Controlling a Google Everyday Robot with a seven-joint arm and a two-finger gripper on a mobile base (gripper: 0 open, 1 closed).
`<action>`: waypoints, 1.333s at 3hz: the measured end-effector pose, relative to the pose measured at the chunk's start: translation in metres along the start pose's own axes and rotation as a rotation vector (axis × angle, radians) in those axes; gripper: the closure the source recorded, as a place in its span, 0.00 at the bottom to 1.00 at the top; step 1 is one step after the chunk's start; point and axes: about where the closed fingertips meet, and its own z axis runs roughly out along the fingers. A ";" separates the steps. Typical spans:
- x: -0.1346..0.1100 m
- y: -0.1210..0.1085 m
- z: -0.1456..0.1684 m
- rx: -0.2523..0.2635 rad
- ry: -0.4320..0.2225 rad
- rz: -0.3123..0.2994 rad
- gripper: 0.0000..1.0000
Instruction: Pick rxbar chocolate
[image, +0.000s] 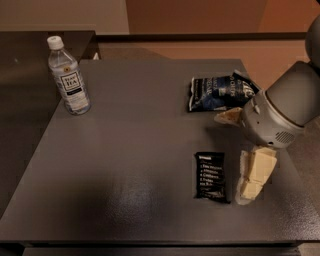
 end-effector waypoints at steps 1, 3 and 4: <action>0.005 0.008 0.018 -0.019 -0.014 -0.013 0.00; 0.013 0.024 0.039 -0.033 -0.036 -0.019 0.00; 0.008 0.026 0.043 -0.035 -0.048 -0.019 0.18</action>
Offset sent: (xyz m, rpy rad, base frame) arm -0.0264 0.0001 -0.0523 0.0416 0.0346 0.0307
